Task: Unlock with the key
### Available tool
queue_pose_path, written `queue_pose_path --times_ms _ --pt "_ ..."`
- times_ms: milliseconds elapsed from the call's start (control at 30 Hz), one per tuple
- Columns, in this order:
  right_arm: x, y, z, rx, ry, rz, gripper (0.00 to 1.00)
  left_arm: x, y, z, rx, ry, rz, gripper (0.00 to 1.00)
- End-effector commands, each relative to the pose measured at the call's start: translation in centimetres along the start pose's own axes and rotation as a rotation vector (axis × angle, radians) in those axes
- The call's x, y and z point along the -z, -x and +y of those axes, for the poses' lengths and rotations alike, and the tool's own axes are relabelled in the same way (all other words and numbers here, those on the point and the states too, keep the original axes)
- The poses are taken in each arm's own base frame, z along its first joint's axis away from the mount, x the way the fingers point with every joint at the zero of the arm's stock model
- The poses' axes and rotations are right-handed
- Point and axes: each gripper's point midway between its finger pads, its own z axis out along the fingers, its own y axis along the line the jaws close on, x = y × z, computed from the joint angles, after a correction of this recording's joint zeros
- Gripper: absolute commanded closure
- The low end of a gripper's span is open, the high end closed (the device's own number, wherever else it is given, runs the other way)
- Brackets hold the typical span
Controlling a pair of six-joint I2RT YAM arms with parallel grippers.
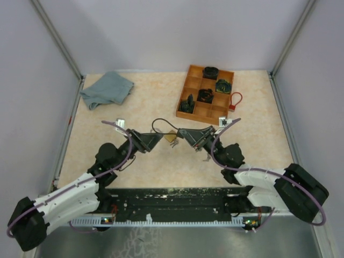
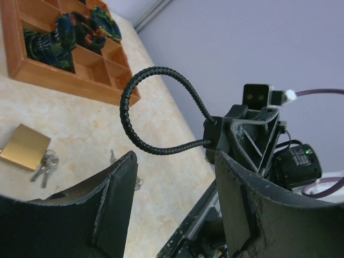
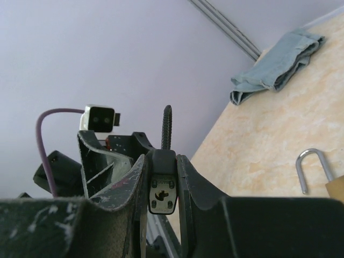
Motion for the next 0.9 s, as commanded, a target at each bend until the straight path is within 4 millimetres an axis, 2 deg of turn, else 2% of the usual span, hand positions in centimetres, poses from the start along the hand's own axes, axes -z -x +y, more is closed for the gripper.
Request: queue_pose_path --times_ms 0,100,200,333,500,533,700,733,867 --pt "-0.6 3.0 4.3 -0.059 0.149 -0.156 1.00 -0.3 1.9 -3.8 0.113 -0.164 -0.081 0.35" --pt "-0.3 3.3 3.8 -0.061 0.128 -0.175 1.00 -0.6 1.8 -3.9 0.113 -0.165 -0.069 0.35" --pt "-0.5 3.4 4.8 -0.023 0.153 -0.159 1.00 -0.7 1.8 -3.1 0.110 -0.130 -0.079 0.35" --pt "-1.1 2.3 5.8 0.021 0.189 -0.084 1.00 -0.6 2.2 -2.8 0.099 -0.124 -0.112 0.36" --pt "-1.3 1.3 6.8 -0.003 0.252 -0.032 1.00 -0.6 2.7 -3.9 0.083 -0.181 -0.133 0.44" --pt "-1.4 1.1 6.7 -0.009 0.254 -0.024 1.00 -0.6 2.7 -4.1 0.079 -0.191 -0.130 0.48" --pt "-1.4 -0.1 6.5 -0.020 0.268 0.028 1.00 -0.4 2.8 -4.7 0.060 -0.226 -0.136 0.92" --pt "-1.3 -0.4 6.3 -0.011 0.261 0.045 0.97 -0.3 3.1 -4.6 0.057 -0.222 -0.149 0.99" --pt "-1.2 -1.9 5.3 0.057 0.218 0.149 0.82 0.2 3.4 -4.0 0.038 -0.174 -0.157 1.00"
